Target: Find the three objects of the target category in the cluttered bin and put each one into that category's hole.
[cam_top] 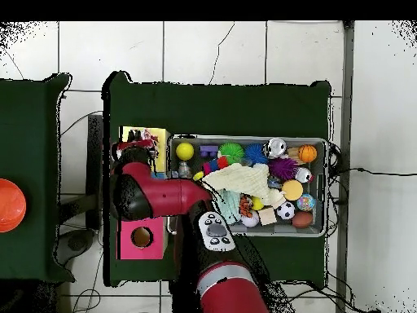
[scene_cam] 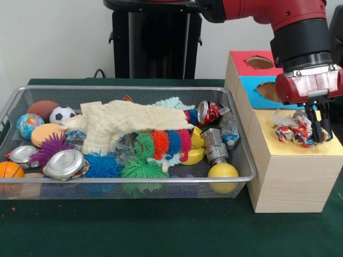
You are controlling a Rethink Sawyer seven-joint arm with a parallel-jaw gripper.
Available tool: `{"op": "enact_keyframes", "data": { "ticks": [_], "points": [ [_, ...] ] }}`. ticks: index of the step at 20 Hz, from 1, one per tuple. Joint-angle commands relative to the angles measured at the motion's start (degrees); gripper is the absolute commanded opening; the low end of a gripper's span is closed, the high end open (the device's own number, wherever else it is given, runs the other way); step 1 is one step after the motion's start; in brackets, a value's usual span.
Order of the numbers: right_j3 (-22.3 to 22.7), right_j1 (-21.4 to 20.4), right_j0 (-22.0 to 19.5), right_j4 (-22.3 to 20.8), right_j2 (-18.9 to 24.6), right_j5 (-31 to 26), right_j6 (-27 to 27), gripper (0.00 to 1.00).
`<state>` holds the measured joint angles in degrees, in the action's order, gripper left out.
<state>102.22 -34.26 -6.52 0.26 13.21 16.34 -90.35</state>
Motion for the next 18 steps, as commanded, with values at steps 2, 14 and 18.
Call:
{"op": "enact_keyframes", "data": {
  "ticks": [2,14,18],
  "points": [
    [6.80,-1.42,1.75,6.95,0.47,-1.61,-18.25,0.00],
    [10.56,-4.38,2.36,10.01,1.02,-1.27,-17.54,0.00],
    [10.72,-4.35,1.46,9.60,1.90,-0.95,-17.06,0.00]
  ]
}}
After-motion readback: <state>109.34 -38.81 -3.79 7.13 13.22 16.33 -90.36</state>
